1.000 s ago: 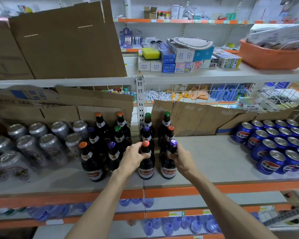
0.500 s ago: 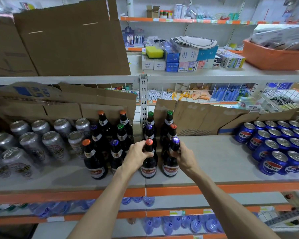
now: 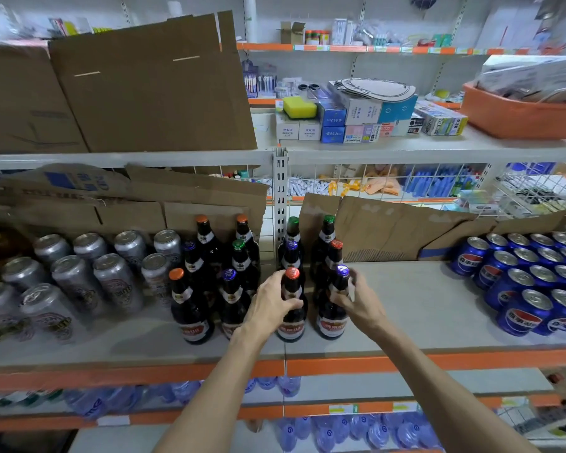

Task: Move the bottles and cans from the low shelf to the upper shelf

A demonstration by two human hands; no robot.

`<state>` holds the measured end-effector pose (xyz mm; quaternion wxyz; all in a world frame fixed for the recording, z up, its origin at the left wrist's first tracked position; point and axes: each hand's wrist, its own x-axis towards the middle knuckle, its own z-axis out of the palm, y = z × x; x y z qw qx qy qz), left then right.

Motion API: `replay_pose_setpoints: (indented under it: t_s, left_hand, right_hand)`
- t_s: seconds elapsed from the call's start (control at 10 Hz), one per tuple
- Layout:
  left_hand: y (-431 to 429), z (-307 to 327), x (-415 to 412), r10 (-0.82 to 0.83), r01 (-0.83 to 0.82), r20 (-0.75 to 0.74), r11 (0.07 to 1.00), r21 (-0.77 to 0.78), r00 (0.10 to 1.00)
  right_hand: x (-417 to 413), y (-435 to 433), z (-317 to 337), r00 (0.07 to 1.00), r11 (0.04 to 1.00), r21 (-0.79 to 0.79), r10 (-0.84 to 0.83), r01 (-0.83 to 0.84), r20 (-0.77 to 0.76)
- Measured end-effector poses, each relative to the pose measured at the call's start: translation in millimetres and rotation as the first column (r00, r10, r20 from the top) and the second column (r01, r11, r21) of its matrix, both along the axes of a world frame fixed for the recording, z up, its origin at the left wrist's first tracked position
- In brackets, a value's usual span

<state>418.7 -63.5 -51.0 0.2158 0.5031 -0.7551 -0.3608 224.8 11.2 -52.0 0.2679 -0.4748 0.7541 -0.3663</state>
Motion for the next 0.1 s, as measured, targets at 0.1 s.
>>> replay_pose_setpoints:
  t_s: [0.1]
  left_hand:
    - [6.7,0.2,7.5,0.072,-0.07,0.032,0.996,-0.064,0.997]
  right_hand:
    - [8.9,17.8,3.0,0.979,0.98,-0.099,-0.182,0.173,-0.092]
